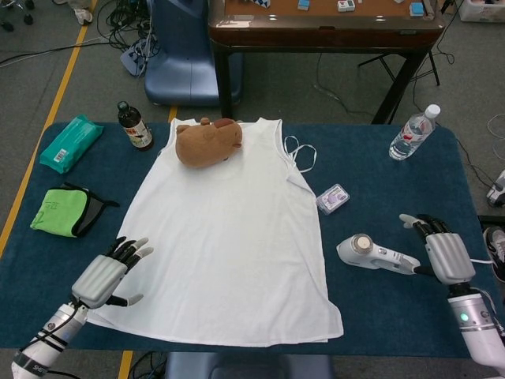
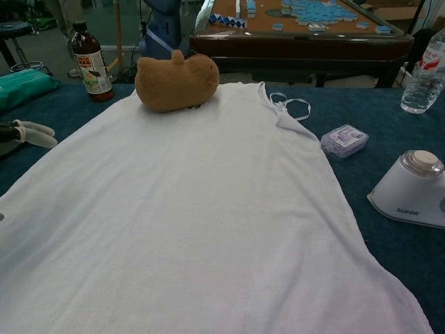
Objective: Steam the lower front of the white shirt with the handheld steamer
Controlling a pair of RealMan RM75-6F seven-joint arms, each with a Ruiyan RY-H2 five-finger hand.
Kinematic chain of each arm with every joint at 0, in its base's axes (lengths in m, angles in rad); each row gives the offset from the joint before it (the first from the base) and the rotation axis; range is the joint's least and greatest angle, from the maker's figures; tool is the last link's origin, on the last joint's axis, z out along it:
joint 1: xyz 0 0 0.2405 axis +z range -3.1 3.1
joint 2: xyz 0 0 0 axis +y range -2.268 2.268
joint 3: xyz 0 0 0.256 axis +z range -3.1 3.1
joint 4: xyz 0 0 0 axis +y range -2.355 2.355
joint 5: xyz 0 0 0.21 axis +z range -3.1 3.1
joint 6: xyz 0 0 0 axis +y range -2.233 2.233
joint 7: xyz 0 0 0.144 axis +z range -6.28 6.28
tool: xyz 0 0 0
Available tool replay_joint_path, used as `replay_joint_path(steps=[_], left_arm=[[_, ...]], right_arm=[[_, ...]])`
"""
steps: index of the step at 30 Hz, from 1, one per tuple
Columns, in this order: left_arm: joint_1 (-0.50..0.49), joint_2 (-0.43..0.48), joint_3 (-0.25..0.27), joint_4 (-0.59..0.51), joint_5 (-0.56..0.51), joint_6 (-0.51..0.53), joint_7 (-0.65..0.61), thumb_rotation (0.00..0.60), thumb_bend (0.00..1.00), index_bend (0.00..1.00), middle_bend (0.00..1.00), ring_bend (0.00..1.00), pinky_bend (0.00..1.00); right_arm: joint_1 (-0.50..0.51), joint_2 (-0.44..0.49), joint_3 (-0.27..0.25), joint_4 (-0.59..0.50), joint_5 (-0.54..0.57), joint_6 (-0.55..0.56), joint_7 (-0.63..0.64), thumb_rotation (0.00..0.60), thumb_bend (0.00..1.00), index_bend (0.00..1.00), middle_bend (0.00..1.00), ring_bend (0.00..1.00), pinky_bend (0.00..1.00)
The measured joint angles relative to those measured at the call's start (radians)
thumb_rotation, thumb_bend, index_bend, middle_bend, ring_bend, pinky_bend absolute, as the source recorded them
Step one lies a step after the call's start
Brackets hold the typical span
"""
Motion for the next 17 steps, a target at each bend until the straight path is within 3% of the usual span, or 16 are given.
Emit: replay_joint_path(steps=[8,17], left_arm=[[0.09,-0.015,-0.068,0.023,-0.098,0.162,0.005,0.6,0.17,0.11,0.05,0.07,0.0],[0.222,-0.02,-0.076,0.019,-0.146,0.309,0.003,0.6,0.17,0.11,0.05,0.07,0.0]], right_arm=[[-0.074,0.159,-0.004,-0.226,0.044,0.044,-0.176,0.6,0.11,0.31,0.36,0.2,0.2],[-0.164,0.2,-0.013,-0.285,0.054,0.131,-0.2,0.6,0.11,0.31,0.37,0.2,0.2]])
